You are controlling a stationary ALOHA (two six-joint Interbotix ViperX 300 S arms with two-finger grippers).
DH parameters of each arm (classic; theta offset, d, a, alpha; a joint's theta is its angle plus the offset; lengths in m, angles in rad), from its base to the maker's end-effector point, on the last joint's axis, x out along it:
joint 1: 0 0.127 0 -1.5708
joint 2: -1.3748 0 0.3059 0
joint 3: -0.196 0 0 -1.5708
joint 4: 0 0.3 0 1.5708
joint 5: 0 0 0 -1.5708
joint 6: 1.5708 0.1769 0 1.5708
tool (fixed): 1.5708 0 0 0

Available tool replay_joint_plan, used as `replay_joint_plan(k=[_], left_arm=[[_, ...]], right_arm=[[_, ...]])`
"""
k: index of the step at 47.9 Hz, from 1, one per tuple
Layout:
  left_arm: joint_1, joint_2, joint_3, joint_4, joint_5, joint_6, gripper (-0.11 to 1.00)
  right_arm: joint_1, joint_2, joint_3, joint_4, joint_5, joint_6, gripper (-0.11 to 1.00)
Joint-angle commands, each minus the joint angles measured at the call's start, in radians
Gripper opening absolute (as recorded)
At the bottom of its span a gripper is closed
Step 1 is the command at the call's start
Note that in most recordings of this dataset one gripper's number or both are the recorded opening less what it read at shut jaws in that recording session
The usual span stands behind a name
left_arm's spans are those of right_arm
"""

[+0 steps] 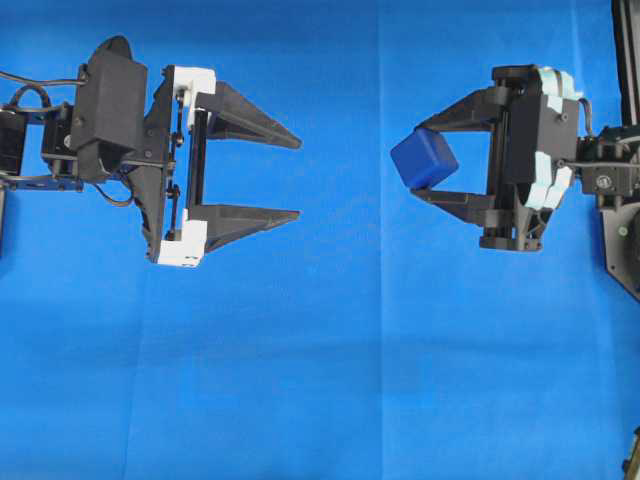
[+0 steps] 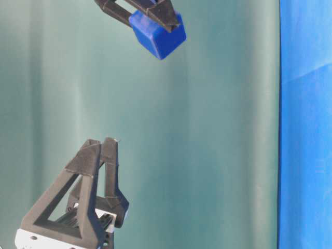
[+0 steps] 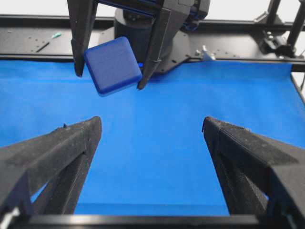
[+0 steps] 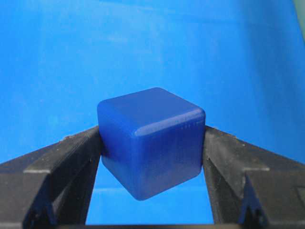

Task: Handover the blue block to the right arm after grasping it with the left arm, then place it in the designated position.
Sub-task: 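Carry the cube with the right gripper toward the right side, then swing the right gripper down and lower the cube to the table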

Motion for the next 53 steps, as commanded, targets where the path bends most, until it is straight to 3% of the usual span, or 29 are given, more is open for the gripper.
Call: replay_joint_plan(k=[1,41,53], left_arm=[[0.002,-0.011,-0.026,0.0,-0.009,0.0,0.92],[0.002,-0.011,-0.026,-0.002,-0.008,0.0,0.92],[0.002,-0.009,-0.026,-0.002,-0.009,0.0,0.92]], right_arm=[[0.003,-0.012,-0.011,0.002,-0.003,0.002,0.55],[0.005,-0.009,-0.008,0.002,-0.005,0.005,0.55],[0.005,0.058,0.009,0.003,-0.069,0.029,0.55]])
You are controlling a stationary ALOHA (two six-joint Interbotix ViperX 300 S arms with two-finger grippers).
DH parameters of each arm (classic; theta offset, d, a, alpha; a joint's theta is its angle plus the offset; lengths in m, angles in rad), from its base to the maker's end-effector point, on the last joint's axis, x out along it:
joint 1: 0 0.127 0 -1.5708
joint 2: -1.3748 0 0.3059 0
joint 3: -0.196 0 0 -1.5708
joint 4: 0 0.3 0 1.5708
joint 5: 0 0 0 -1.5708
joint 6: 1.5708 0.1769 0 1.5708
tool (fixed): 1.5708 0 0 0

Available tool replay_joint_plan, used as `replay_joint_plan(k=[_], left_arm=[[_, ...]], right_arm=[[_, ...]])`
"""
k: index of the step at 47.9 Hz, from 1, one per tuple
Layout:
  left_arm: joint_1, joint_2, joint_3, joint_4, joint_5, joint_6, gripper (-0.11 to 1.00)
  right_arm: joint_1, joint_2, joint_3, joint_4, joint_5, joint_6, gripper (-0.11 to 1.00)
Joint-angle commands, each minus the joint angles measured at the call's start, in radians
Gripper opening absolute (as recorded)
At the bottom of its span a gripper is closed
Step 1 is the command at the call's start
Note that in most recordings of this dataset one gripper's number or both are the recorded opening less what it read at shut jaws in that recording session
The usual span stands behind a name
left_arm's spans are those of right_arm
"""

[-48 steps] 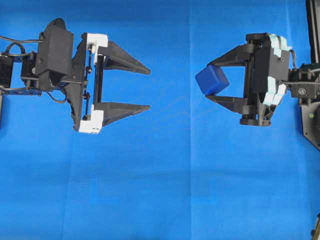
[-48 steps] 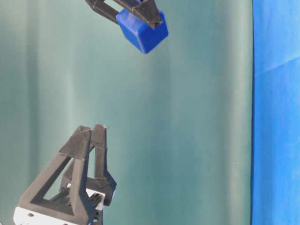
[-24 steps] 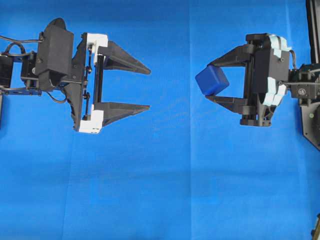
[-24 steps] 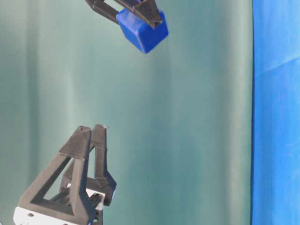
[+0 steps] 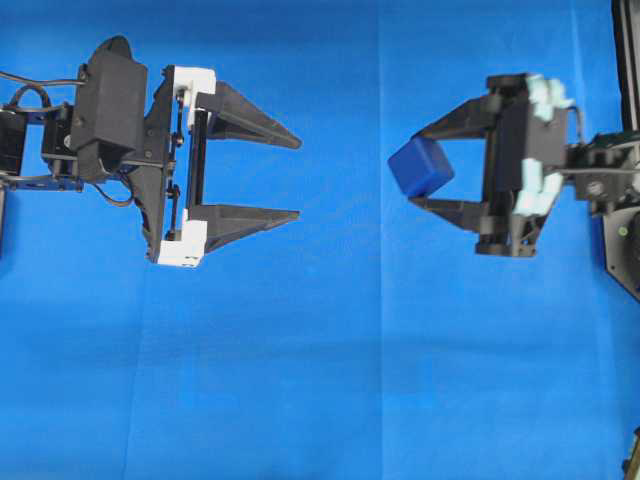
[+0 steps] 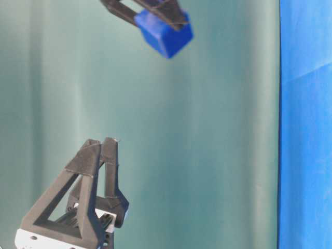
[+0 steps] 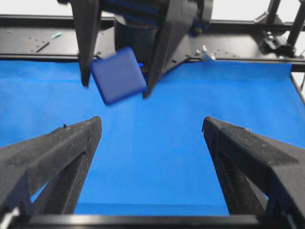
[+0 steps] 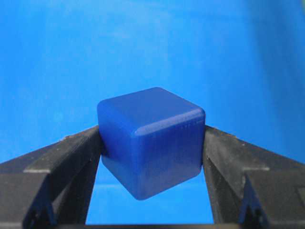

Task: Handover the blue block to the right arm after grasping it with the left arm, then place it in the designated position.
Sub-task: 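Swing the right gripper down and lower the cube to the table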

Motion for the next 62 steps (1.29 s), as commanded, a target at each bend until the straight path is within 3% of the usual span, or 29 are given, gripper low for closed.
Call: replay_joint_plan(k=[1,34,62], left_arm=[[0.002,-0.011,-0.026,-0.002,-0.006,0.002,0.92],[0.009,-0.008,-0.029,0.0,-0.006,0.002,0.92],[0.009,-0.006,-0.029,-0.002,-0.006,0.0,0.92]], right_arm=[[0.002,0.028,-0.008,0.002,-0.032,0.009,0.55],[-0.043,0.394,-0.026,0.002,-0.405,0.038,0.55],[-0.061,0.63,-0.106,0.002,-0.566,0.038,0.55]])
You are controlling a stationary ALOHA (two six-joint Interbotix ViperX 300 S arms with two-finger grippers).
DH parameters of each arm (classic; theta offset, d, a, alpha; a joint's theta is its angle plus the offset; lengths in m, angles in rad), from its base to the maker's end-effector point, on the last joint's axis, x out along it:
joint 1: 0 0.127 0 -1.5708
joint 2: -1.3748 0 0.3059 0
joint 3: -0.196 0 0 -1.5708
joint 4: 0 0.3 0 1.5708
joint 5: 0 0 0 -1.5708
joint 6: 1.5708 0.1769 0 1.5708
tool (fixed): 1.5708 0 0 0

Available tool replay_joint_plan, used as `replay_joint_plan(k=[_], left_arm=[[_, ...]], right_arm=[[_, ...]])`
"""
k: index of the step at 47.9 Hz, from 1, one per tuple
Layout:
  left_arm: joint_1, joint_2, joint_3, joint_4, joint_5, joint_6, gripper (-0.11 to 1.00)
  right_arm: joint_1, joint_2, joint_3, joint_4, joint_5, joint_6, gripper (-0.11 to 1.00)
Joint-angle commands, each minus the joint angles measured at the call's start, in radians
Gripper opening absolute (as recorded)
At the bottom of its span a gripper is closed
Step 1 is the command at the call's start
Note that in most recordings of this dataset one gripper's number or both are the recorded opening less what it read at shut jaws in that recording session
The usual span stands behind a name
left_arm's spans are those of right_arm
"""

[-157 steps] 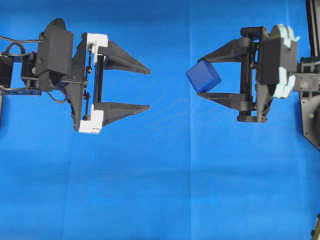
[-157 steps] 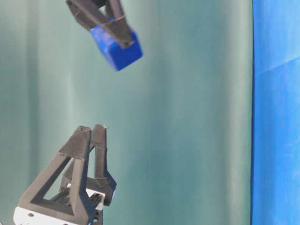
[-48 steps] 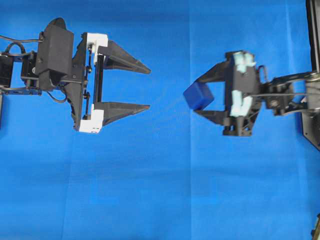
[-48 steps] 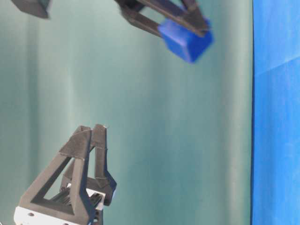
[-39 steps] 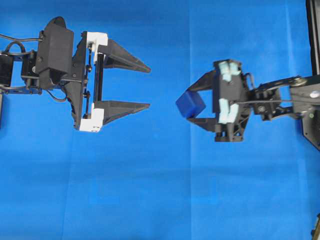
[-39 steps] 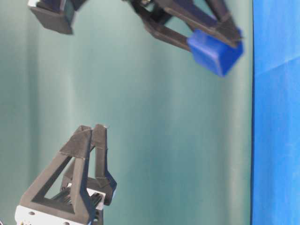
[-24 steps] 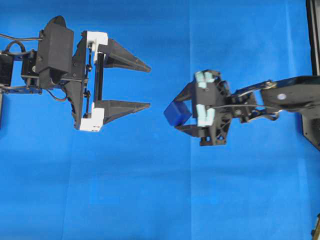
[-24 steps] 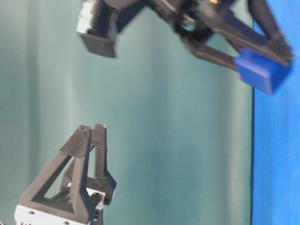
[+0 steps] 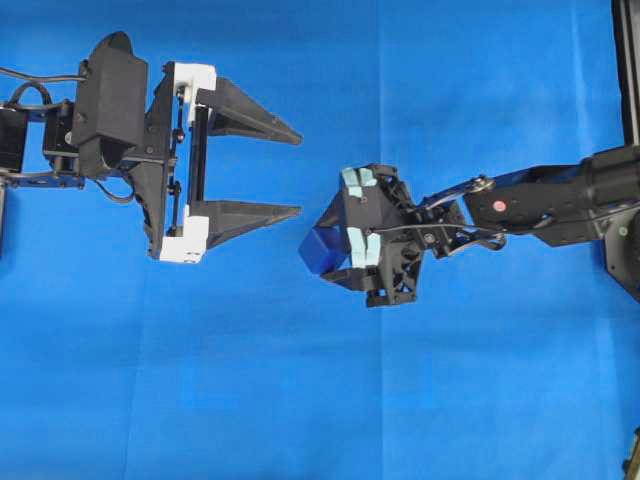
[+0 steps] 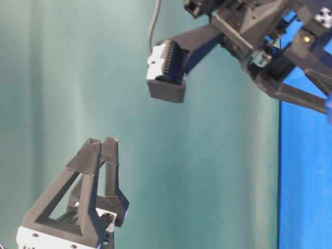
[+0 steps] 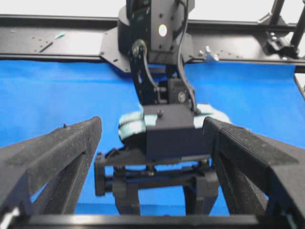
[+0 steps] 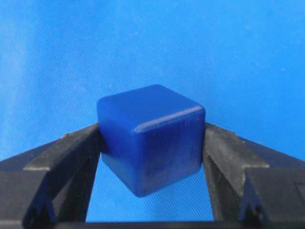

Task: Handover the blue block to the right arm after grasping it with the left arm, then place it in the designated position.
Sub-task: 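Swing the right gripper down and lower the cube to the table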

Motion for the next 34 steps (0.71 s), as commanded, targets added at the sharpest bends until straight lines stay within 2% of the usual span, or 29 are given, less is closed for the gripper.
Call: replay_joint_plan(k=[1,34], left_arm=[[0.003,-0.008,-0.028,-0.002,-0.008,-0.002,0.92],[0.003,-0.008,-0.028,-0.002,-0.008,-0.002,0.92]], right_arm=[[-0.011,0.008,-0.021,0.0,-0.029,0.002,0.55],[-0.023,0.06,-0.025,0.002,-0.114,0.002,0.55]])
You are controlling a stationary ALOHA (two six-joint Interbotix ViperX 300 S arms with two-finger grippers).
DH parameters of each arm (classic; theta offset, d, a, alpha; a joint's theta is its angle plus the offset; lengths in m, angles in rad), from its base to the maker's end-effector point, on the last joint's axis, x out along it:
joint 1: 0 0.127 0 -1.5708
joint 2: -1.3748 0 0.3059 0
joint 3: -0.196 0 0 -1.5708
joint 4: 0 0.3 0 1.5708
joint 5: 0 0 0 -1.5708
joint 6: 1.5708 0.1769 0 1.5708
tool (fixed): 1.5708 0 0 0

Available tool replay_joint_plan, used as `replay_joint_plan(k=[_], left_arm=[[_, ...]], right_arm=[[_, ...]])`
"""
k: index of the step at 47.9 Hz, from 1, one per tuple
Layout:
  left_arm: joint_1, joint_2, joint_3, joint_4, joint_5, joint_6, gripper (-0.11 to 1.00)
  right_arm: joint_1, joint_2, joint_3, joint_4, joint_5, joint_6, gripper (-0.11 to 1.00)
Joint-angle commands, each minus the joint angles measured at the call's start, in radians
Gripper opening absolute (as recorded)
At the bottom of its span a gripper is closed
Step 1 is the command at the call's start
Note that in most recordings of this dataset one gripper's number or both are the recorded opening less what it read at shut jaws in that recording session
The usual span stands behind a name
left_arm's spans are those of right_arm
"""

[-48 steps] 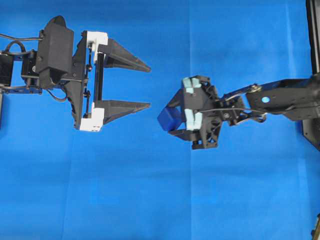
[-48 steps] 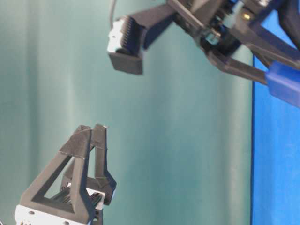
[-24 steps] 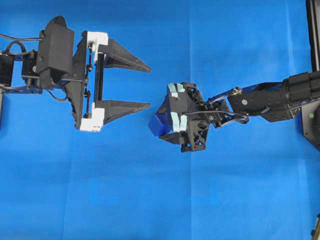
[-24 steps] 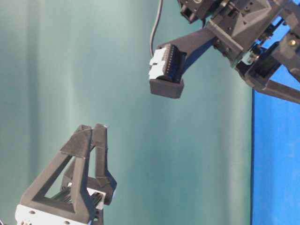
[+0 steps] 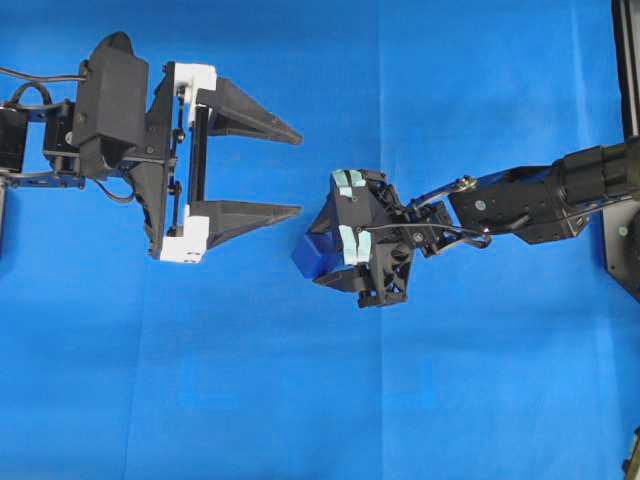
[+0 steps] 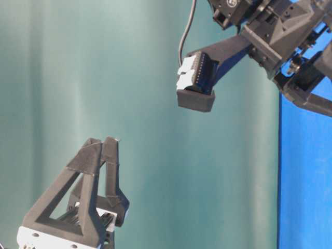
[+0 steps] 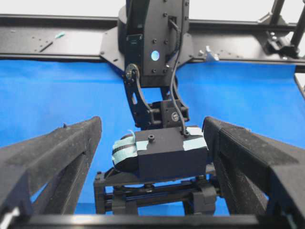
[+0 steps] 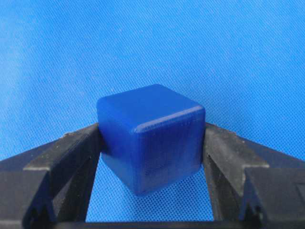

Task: Handover the blue block to the right arm after grasping it with the left arm, then place it in the designated position.
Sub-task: 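Swing the right gripper down and lower the cube to the table, then open the right gripper to release the cube and lift away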

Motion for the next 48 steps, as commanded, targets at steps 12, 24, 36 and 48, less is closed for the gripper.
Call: replay_joint_plan(k=[12,24,36,48], left_arm=[[0.002,-0.009,-0.028,0.0,-0.008,-0.002,0.92],[0.002,-0.009,-0.028,0.0,-0.006,0.0,0.92],[0.002,-0.009,-0.028,0.0,-0.008,-0.002,0.92],[0.002,-0.009,-0.028,0.0,-0.008,-0.002,0.92]], right_arm=[[-0.002,-0.014,-0.02,0.02,0.012,0.002,0.84],[-0.002,-0.032,-0.028,0.02,0.041,0.002,0.9],[0.003,-0.107,-0.023,0.02,0.103,0.002,0.91],[0.023,-0.268,-0.015,0.02,0.259,0.002,0.9]])
